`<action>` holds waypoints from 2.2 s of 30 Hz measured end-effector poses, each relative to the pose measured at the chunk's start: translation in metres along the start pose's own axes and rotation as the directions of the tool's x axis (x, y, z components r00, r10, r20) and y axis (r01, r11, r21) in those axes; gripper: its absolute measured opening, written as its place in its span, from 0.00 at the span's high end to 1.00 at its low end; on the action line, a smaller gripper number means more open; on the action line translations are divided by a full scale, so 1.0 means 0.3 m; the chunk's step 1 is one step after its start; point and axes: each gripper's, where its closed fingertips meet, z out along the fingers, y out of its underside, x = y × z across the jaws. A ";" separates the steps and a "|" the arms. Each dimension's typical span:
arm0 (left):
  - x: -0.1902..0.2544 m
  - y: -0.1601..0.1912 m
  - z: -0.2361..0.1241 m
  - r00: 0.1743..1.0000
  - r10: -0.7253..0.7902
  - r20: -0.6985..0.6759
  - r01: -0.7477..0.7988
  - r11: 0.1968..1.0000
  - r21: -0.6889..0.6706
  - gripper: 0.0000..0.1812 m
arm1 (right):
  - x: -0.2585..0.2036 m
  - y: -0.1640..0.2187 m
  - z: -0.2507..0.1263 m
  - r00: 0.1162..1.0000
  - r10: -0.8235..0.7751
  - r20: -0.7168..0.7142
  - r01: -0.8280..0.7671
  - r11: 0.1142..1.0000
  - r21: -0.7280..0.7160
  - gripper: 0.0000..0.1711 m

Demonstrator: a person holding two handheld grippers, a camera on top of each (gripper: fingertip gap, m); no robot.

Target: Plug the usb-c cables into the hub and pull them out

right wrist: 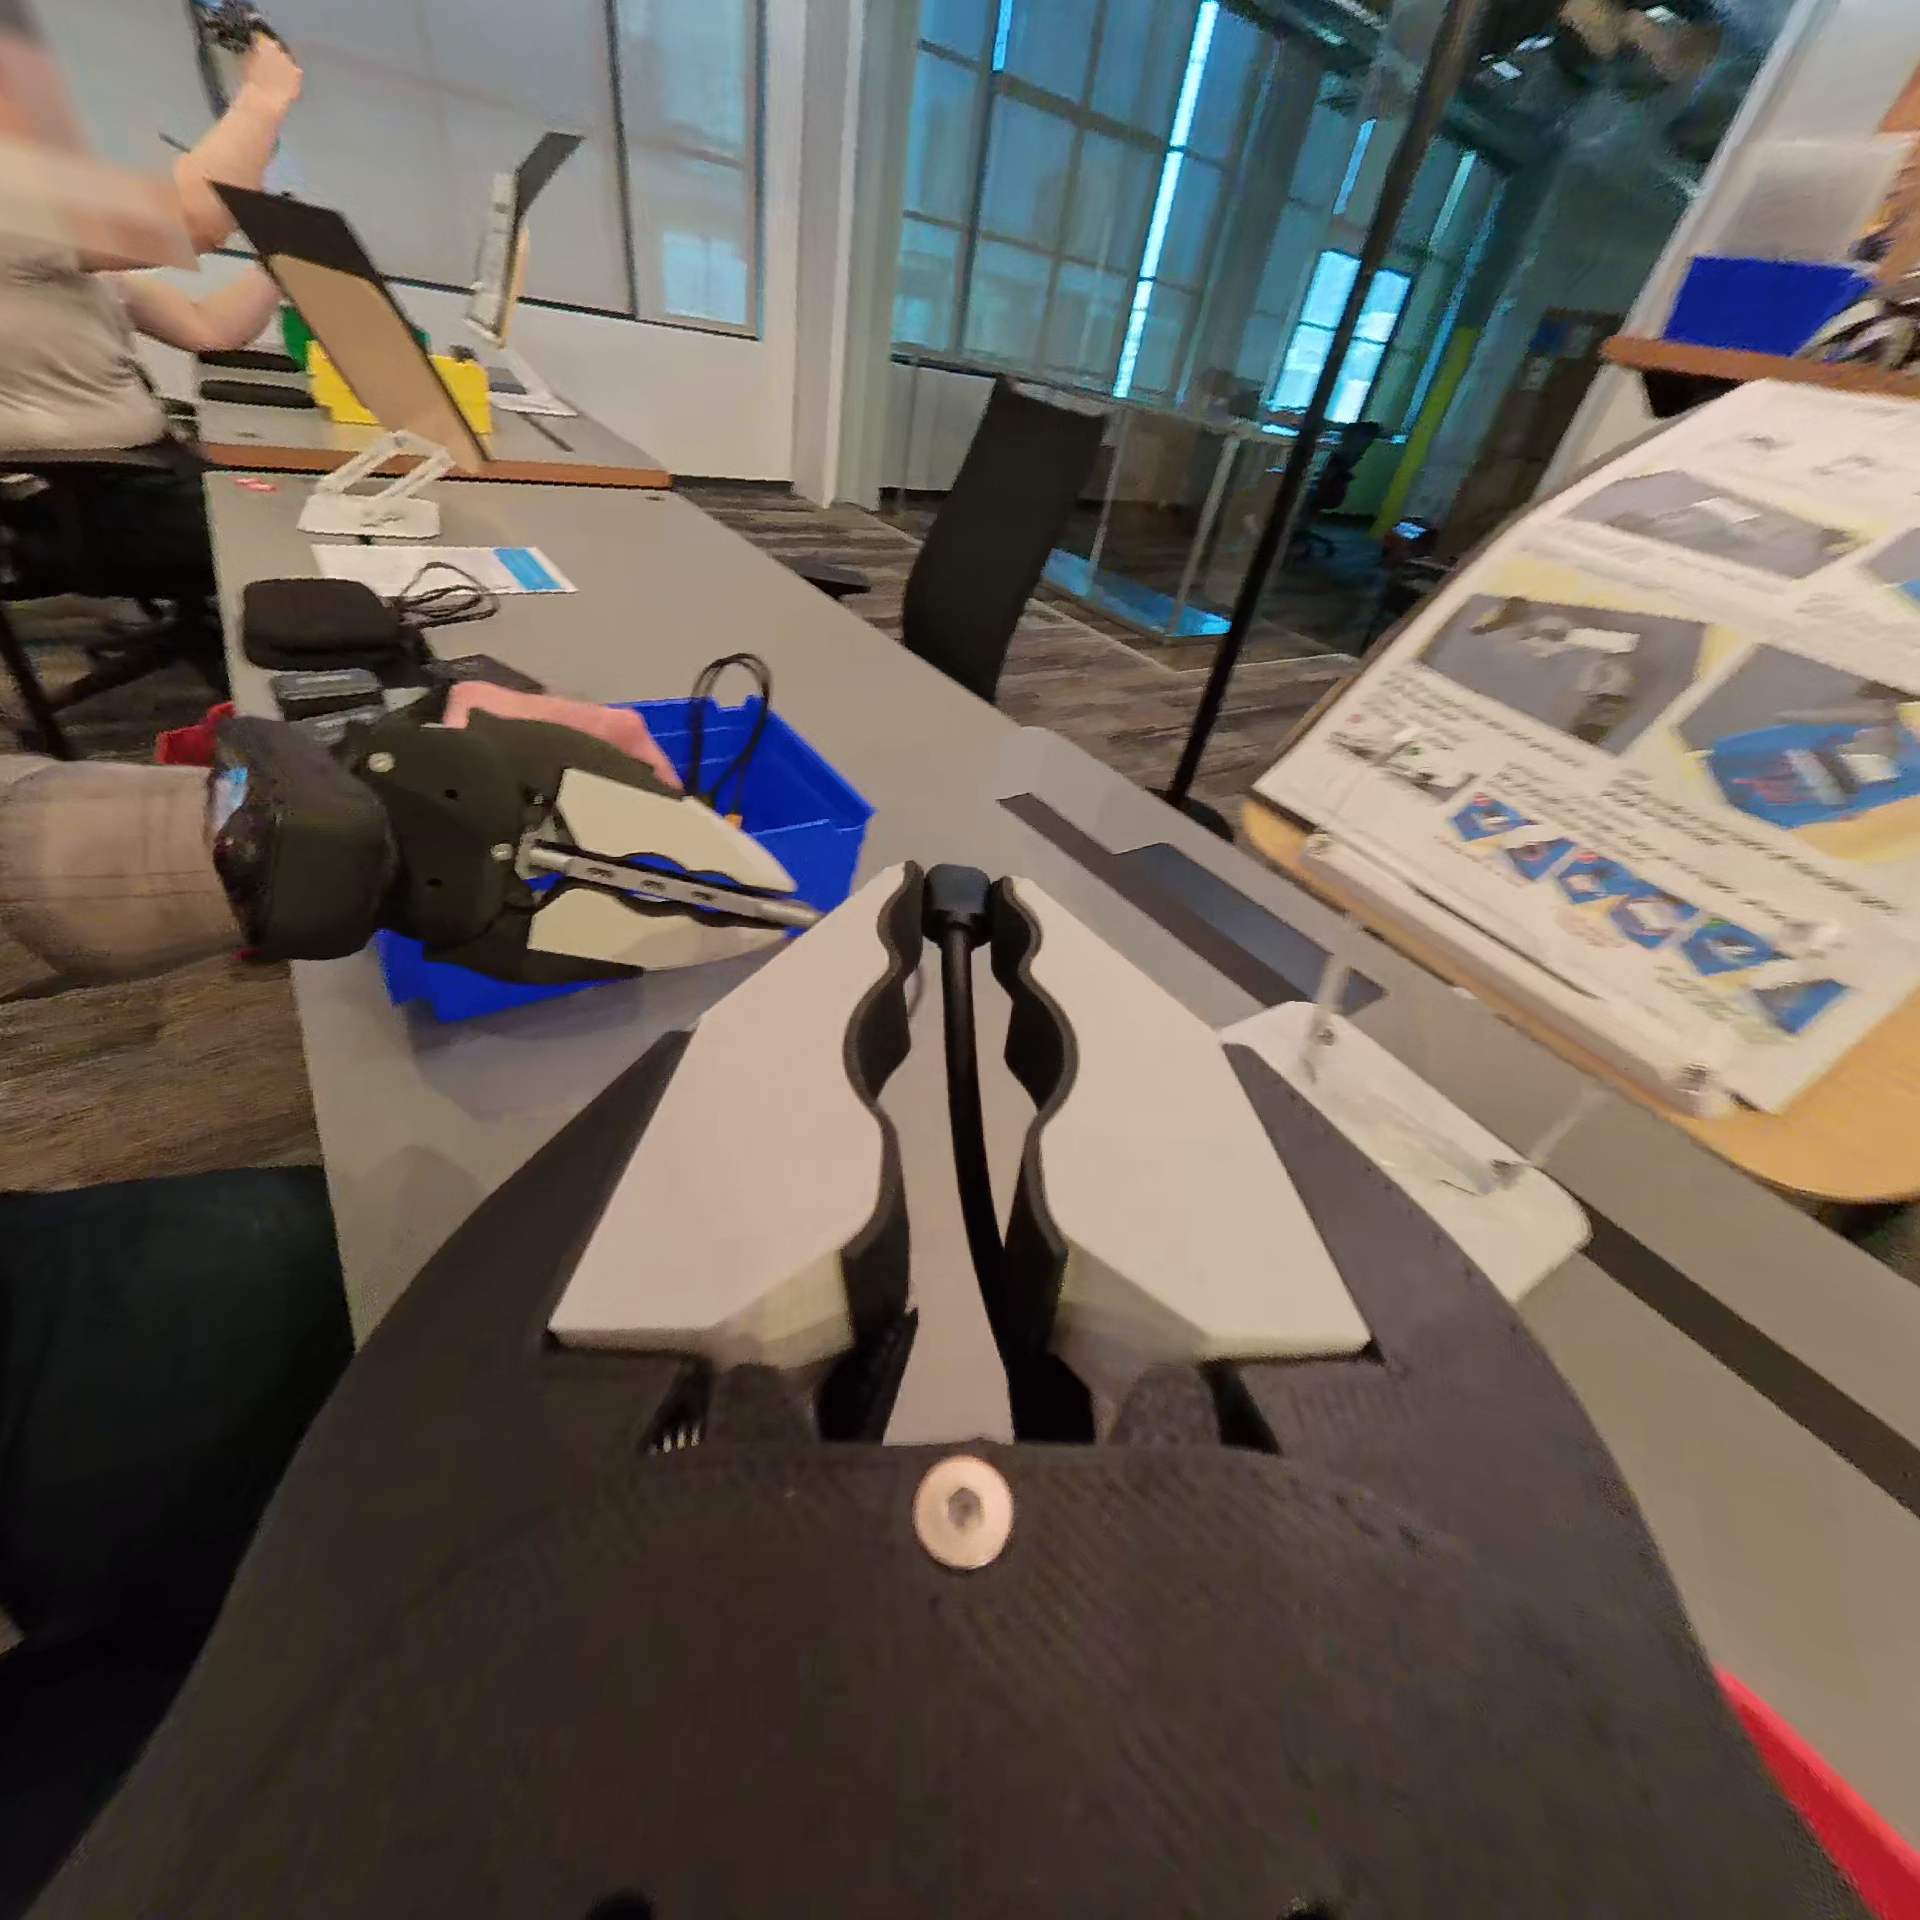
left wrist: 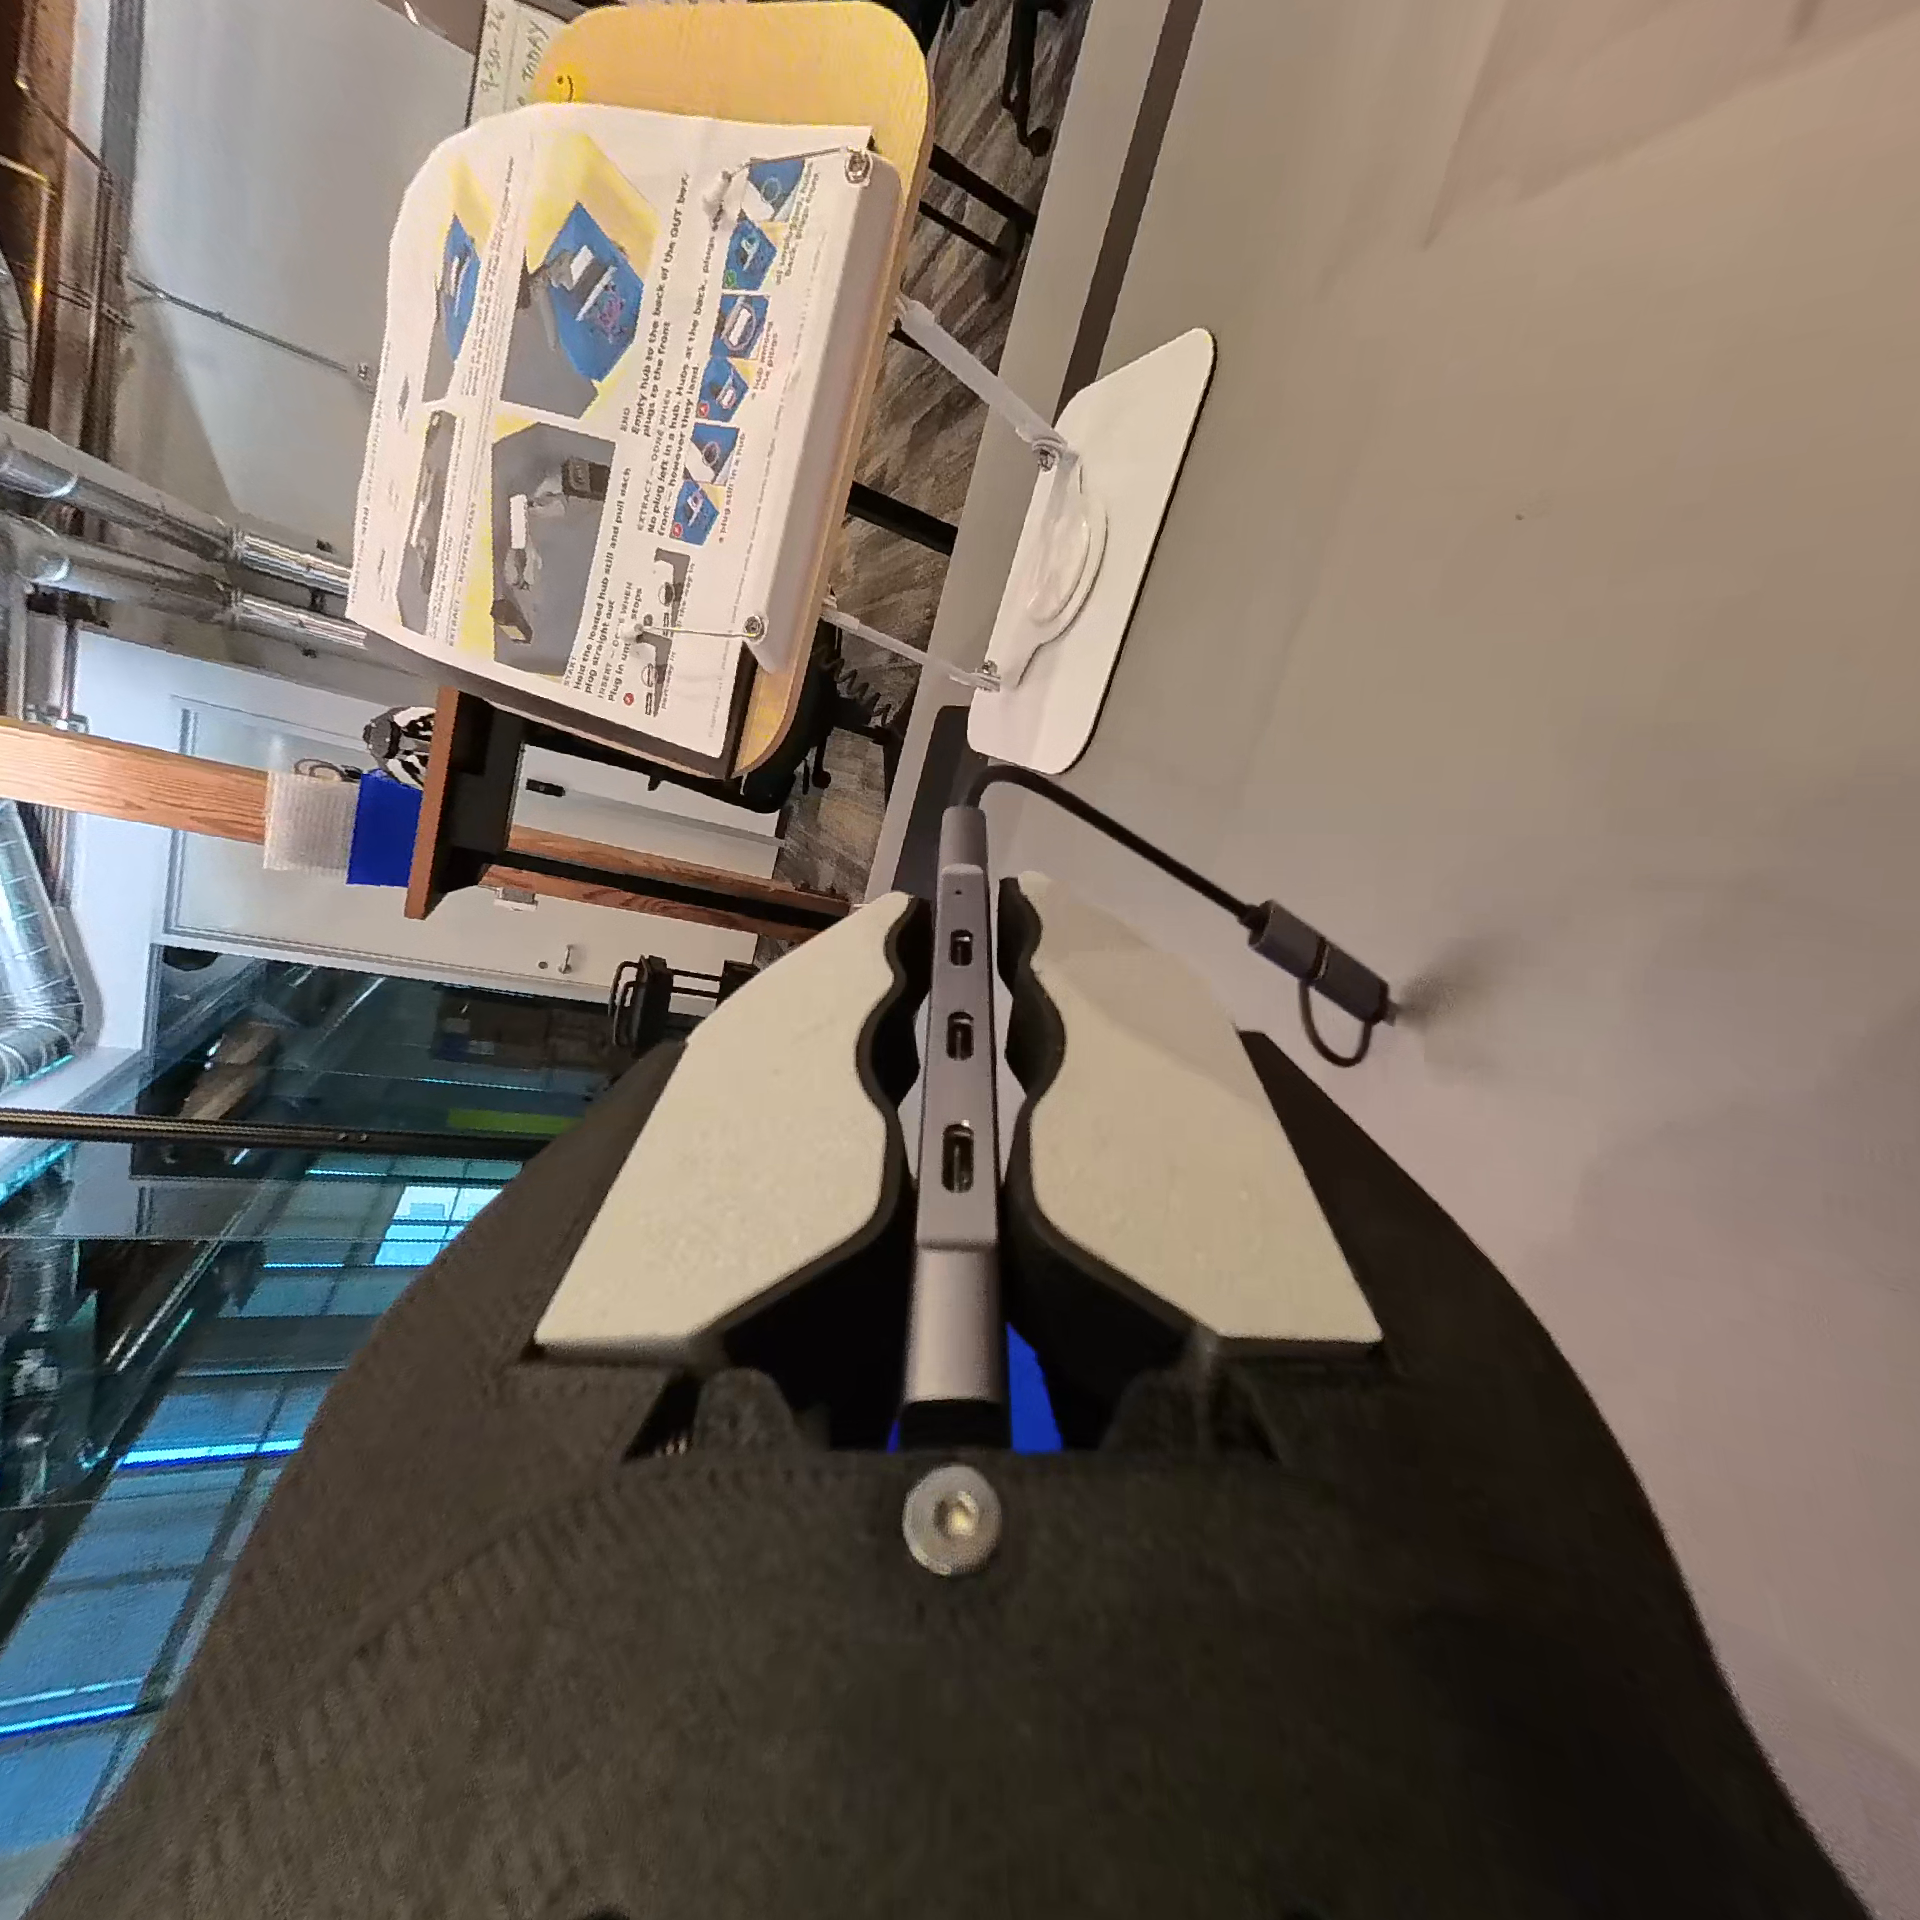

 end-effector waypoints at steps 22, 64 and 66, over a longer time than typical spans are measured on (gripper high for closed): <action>0.020 -0.027 0.007 0.999 0.030 -0.011 -0.030 1.000 0.010 0.93 | 0.570 0.488 -0.615 0.819 0.104 -0.564 -0.188 0.978 -0.094 0.94; 0.071 -0.254 -0.085 0.989 0.138 -0.061 -0.119 0.962 0.244 0.93 | -0.244 0.280 0.252 0.440 -0.896 0.064 0.889 0.424 -0.175 0.89; 0.082 -0.263 -0.090 0.987 0.146 -0.070 -0.124 0.959 0.256 0.93 | -0.248 0.284 0.257 0.405 -0.913 0.061 0.904 0.389 -0.177 0.93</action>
